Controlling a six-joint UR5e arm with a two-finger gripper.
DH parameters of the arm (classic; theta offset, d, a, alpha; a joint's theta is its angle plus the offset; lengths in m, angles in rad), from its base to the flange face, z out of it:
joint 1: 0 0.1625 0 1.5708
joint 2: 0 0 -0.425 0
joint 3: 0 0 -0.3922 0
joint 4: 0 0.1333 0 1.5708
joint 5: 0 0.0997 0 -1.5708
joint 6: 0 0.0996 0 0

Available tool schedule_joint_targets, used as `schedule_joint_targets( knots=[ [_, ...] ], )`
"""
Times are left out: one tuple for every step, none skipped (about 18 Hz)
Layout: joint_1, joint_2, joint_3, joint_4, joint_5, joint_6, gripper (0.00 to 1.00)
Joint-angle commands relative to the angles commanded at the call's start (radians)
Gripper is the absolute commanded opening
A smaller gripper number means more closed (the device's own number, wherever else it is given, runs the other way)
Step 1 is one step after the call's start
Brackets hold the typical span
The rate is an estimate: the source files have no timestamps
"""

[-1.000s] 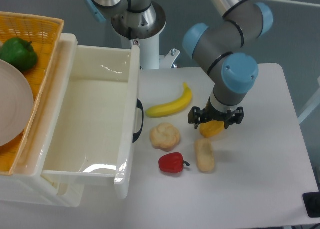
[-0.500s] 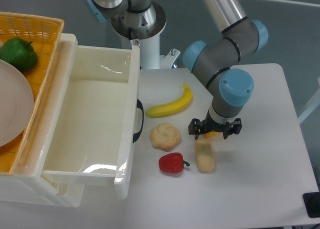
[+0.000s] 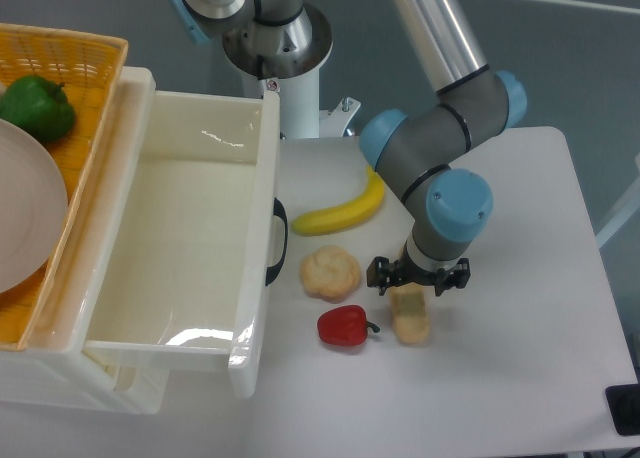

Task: Pick up the square bread
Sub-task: 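Lower the open gripper down around the tan bread slice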

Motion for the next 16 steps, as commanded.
schedule_joint_targets(
  knots=[
    [0.000,-0.002,0.000,0.000,0.000,0.000,1.00],
    [0.000,-0.003,0.000,0.000,0.000,0.000,1.00],
    [0.000,-0.005,0.002,0.000,0.000,0.000,1.00],
    [0.000,-0.006,0.002,0.002,0.000,0.002,1.00],
    [0.000,-0.009,0.002,0.005,0.000,0.002,1.00],
    [0.000,-0.012,0.002,0.005,0.000,0.002,1.00],
    [0.000,-0.012,0.005,0.005,0.000,0.002,0.99],
    [0.000,-0.012,0.006,0.005,0.000,0.002,0.97],
    [0.000,-0.012,0.006,0.005,0.000,0.002,0.96],
    [0.000,-0.012,0.006,0.005,0.000,0.002,0.93],
    [0.000,-0.012,0.006,0.005,0.000,0.002,0.88],
    [0.000,-0.012,0.006,0.005,0.000,0.000,0.79],
    [0.000,-0.012,0.006,0.003,0.000,0.000,0.68],
    [0.000,-0.012,0.006,0.003,0.002,0.000,0.59],
    [0.000,-0.012,0.009,0.003,0.002,0.002,0.53],
    [0.000,-0.012,0.009,0.003,0.002,0.002,0.45]
  ],
)
